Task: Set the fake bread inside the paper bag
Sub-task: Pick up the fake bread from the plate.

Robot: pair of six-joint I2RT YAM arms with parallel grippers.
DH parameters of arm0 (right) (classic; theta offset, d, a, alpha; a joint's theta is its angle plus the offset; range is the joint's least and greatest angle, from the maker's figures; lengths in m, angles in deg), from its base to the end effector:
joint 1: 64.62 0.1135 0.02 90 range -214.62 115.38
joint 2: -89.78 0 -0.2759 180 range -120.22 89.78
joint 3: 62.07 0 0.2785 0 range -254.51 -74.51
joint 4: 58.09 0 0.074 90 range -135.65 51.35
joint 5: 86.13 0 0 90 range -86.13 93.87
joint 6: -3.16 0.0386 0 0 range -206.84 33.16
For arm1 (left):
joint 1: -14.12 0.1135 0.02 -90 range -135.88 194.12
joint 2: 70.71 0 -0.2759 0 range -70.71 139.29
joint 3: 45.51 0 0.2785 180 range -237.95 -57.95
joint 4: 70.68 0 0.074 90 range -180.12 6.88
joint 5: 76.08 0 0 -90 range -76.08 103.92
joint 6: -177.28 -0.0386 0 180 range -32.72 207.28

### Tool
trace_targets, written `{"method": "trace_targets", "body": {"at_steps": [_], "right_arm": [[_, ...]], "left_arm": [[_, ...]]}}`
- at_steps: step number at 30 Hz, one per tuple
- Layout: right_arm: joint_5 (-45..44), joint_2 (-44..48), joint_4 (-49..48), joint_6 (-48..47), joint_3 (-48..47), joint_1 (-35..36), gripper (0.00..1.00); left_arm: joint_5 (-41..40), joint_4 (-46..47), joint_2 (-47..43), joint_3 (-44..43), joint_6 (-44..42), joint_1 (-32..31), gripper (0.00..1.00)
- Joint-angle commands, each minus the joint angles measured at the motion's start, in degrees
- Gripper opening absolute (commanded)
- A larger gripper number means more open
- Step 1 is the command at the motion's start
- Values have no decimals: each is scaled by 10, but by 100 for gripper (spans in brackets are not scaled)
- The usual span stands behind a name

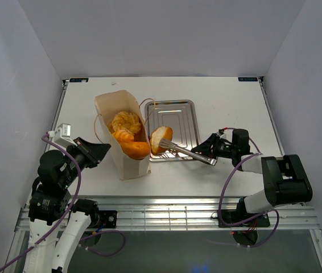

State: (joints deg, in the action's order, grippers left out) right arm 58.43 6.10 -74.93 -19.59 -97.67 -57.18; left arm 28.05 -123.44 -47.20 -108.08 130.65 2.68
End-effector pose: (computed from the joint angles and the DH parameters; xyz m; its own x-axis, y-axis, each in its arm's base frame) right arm 0.2519 0.0646 0.1305 -0.9051 0.4211 0.0590 0.1781 0.2494 0.9519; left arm 0.0878 -0.0274 0.3727 -0.4605 -0.5862 -0.6665 0.1494 0.6890 -0.7092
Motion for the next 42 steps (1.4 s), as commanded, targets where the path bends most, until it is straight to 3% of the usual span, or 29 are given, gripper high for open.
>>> {"method": "trace_targets", "body": {"at_steps": [1,7,12,20,28,42], "right_arm": [[-4,-1,13,-10,-25,9,54],[-19,12,57,-17,-44,20,42],[-25,19,63,-13,-44,21,23],[-10,22,-50,60,-2,21,8],[-1,32,-152,126,21,20,8],[22,62,-110,93,16,3,8]], "left_arm": [[-2,-12,-5,-11,-6,-2,0],[-2,-14,-7,-10,-6,-2,0],[-2,-15,-7,-10,-7,-2,0],[-5,-18,-8,-14,-9,-2,0],[-7,-20,-7,-15,-10,-2,0],[-6,-18,-5,-11,-10,-2,0]]}}
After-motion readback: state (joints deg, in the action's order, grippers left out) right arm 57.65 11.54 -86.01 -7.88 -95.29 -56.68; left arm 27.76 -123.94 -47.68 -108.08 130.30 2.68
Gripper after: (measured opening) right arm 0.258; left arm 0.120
